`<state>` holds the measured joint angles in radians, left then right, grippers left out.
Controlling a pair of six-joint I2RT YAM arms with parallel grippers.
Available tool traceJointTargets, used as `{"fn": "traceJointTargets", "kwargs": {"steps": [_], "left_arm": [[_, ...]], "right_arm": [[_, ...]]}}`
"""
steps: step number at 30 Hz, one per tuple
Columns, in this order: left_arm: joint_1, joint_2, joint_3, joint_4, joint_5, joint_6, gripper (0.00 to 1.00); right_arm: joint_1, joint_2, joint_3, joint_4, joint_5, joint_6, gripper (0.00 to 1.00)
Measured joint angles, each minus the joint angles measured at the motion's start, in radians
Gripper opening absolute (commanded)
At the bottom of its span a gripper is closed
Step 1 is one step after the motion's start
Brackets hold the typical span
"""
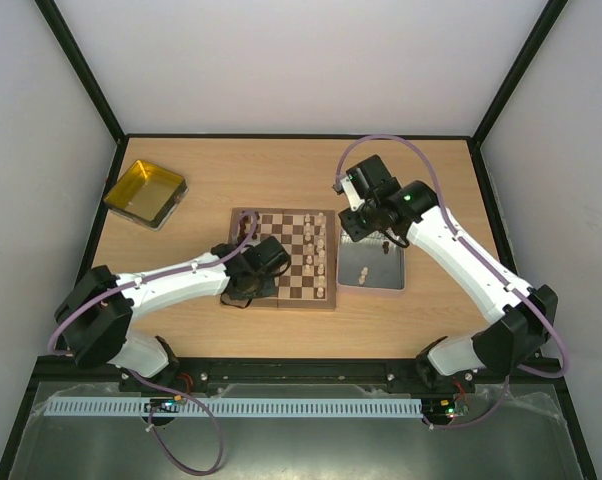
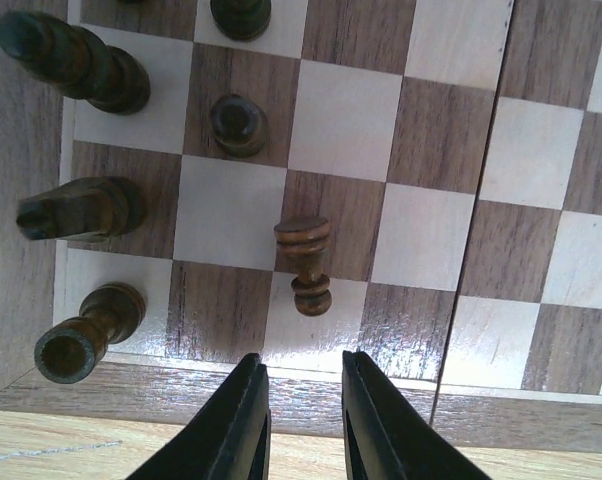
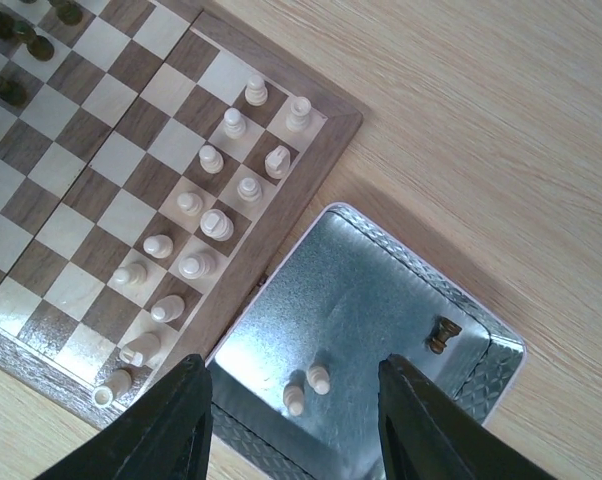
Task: Set up the chess pieces on the board
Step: Pick up the chess piece from the chessboard.
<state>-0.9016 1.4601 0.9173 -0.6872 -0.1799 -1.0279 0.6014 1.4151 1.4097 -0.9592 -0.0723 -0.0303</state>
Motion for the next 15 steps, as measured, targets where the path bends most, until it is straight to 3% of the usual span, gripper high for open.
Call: {"fn": "traceJointTargets", "kwargs": {"steps": [15], "left_arm": [[0.027, 0.024, -0.011, 0.046, 0.019, 0.031, 0.23]], "right_arm": [[-0.011, -0.02, -0.013, 0.0, 0.001, -0.009, 0.44]]}}
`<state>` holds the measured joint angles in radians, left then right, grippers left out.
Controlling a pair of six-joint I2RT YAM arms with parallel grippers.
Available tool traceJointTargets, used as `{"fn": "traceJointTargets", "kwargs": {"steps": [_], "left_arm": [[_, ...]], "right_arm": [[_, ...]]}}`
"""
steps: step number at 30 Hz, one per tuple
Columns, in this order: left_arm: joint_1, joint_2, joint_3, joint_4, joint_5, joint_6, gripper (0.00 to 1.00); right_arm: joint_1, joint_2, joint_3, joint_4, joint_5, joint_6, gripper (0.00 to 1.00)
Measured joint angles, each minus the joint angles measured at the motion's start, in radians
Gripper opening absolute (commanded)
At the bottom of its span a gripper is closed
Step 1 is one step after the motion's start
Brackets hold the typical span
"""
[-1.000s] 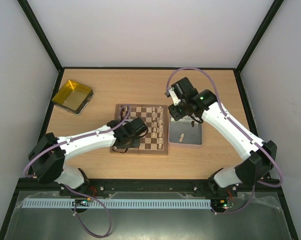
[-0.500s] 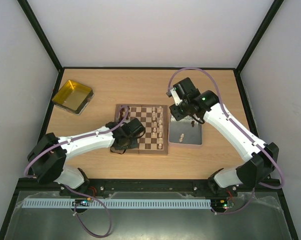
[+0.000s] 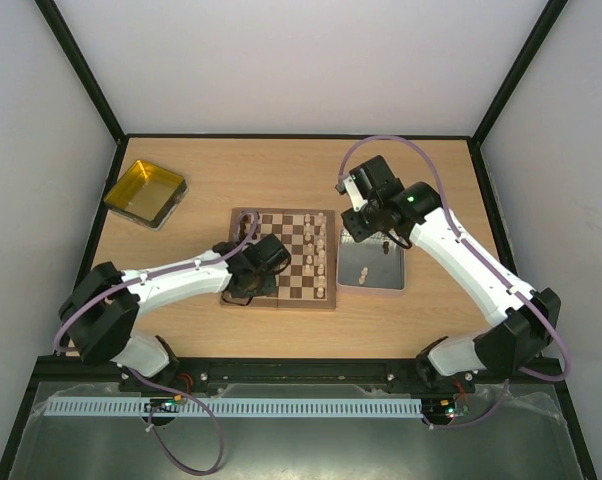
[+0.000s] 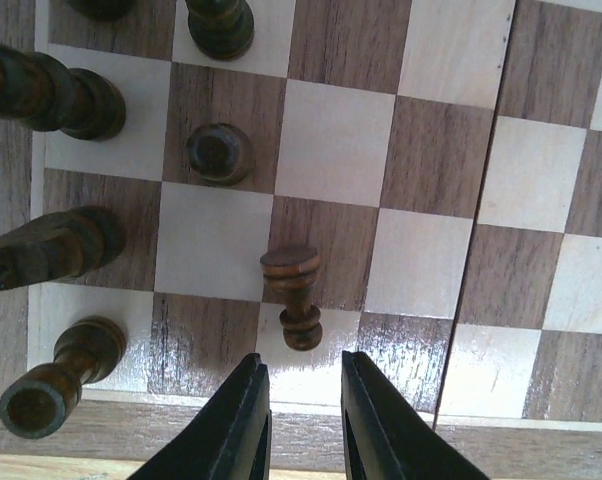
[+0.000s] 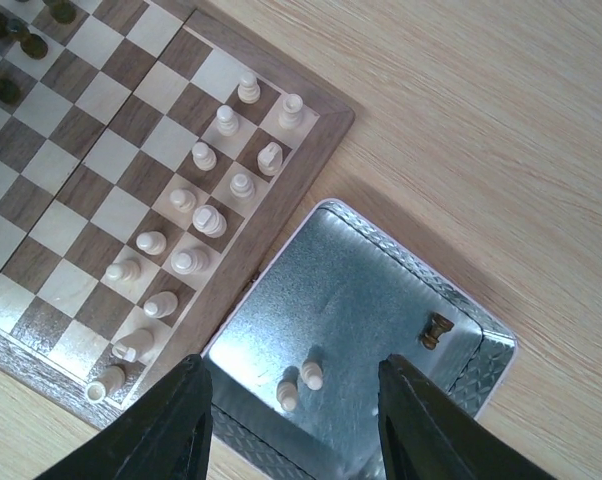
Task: Set up the chess pieces on the board
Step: Pick up the chess piece from the chessboard.
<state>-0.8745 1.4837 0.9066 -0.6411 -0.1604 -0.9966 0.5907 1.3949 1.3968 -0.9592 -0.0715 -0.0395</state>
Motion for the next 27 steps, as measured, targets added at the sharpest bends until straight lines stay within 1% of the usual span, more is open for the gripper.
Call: {"fn": "traceJointTargets", "kwargs": {"steps": [17, 27], "left_arm": [[0.029, 0.065, 0.0, 0.045, 0.004, 0.035, 0.22], [0.034, 0.08, 0.0, 0.065, 0.008, 0.047, 0.15]], "right_arm": [[-0.005, -0.008, -0.003, 0.0, -0.001, -0.002, 0.43], [-0.008, -0.008, -0.003, 0.0, -0.002, -0.006, 0.43]]}}
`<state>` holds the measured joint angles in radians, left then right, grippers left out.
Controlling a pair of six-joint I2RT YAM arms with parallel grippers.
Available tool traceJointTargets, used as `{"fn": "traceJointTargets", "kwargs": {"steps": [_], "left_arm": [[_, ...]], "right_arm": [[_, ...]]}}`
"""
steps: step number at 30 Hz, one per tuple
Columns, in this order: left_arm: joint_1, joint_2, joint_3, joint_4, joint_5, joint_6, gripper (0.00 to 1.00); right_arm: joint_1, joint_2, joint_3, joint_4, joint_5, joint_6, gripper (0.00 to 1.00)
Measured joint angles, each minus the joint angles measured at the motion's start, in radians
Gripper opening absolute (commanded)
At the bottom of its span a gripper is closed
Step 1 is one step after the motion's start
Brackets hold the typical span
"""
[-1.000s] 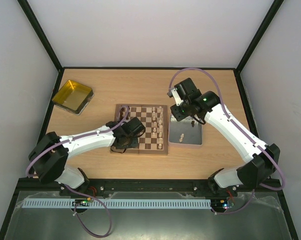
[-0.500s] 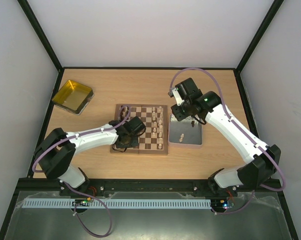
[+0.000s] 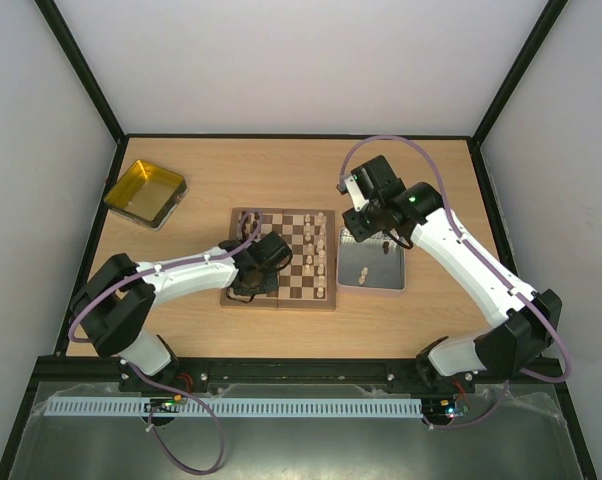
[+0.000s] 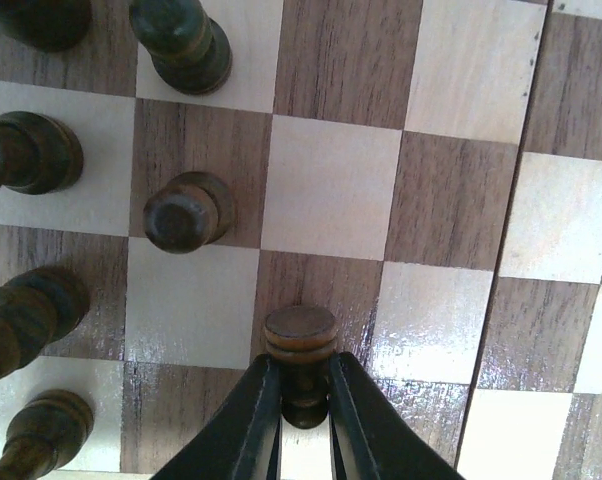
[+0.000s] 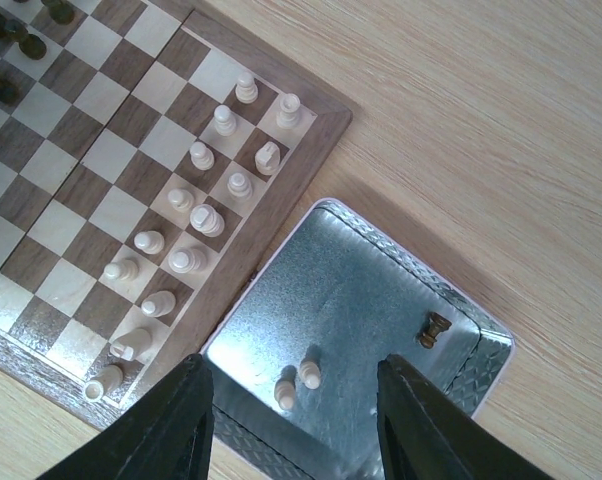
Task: Set up the chess pieces on the board
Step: Pick up the chess piece from the chessboard.
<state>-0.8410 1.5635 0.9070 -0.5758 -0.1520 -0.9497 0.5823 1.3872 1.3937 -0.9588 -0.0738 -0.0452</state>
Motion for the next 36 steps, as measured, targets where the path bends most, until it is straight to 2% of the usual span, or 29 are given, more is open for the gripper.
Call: {"fn": "traceJointTargets", "kwargs": {"steps": [19, 36], "left_arm": [[0.0, -0.018, 0.0, -0.015, 0.009, 0.0, 0.13], [-0.01, -0.074, -0.011, -0.045, 0.04, 0.005, 0.16]], "right_arm": [[-0.001, 0.0, 0.0, 0.0, -0.006, 0.0, 0.43], [-0.001, 0.0, 0.0, 0.0, -0.018, 0.001, 0.43]]}}
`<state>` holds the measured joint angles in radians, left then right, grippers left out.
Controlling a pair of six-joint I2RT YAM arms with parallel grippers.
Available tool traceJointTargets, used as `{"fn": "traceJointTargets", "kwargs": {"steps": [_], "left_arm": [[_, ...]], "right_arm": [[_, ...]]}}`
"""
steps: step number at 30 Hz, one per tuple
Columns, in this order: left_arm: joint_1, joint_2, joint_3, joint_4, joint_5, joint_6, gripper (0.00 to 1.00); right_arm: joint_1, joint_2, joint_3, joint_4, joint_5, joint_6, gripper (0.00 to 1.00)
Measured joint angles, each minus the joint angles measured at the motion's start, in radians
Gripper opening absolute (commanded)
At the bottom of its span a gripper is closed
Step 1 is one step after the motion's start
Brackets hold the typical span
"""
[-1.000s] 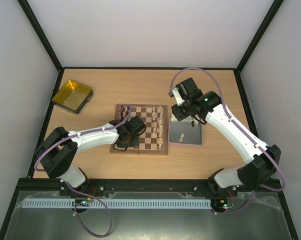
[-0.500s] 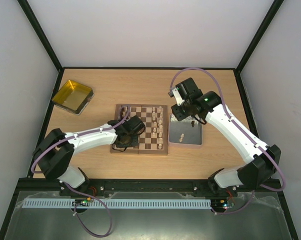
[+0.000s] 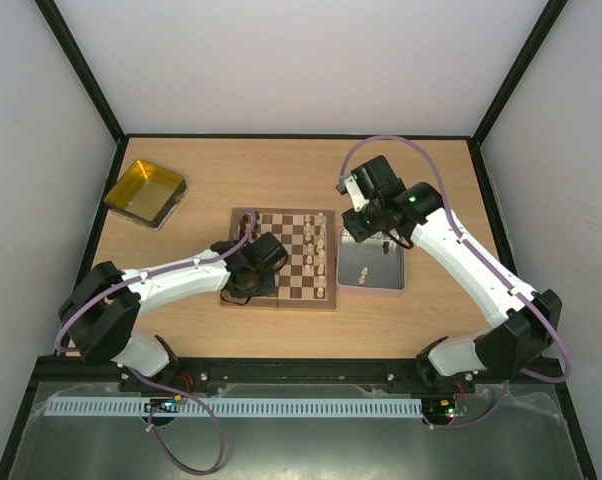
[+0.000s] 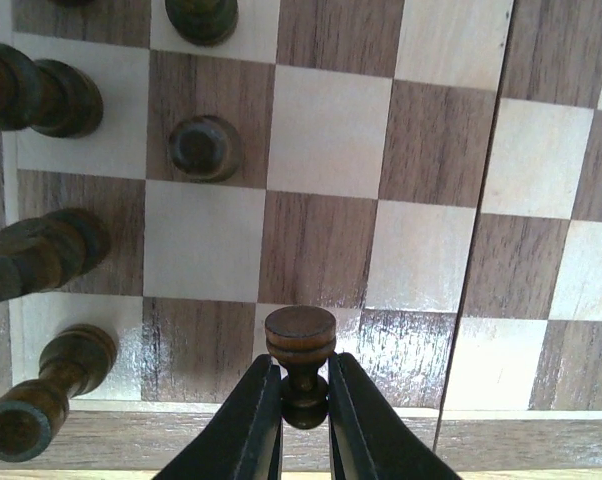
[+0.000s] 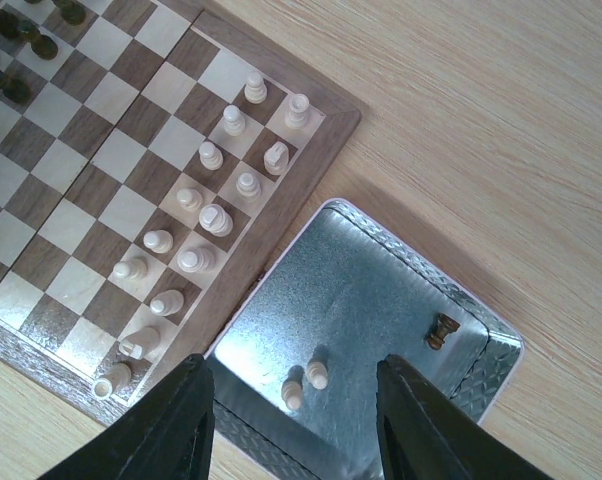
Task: Set up the chess pieces on the board
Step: Pick up the chess piece from the chessboard.
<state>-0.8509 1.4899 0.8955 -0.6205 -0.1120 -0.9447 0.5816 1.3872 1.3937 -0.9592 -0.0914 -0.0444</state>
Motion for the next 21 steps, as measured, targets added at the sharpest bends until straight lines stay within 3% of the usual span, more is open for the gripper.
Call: {"fn": "traceJointTargets", "kwargs": {"steps": [21], "left_arm": [[-0.015, 0.0, -0.01, 0.001, 0.019, 0.008, 0.16]], "right_arm": [[-0.001, -0.013, 0.0, 0.0, -0.003, 0.0, 0.43]]}}
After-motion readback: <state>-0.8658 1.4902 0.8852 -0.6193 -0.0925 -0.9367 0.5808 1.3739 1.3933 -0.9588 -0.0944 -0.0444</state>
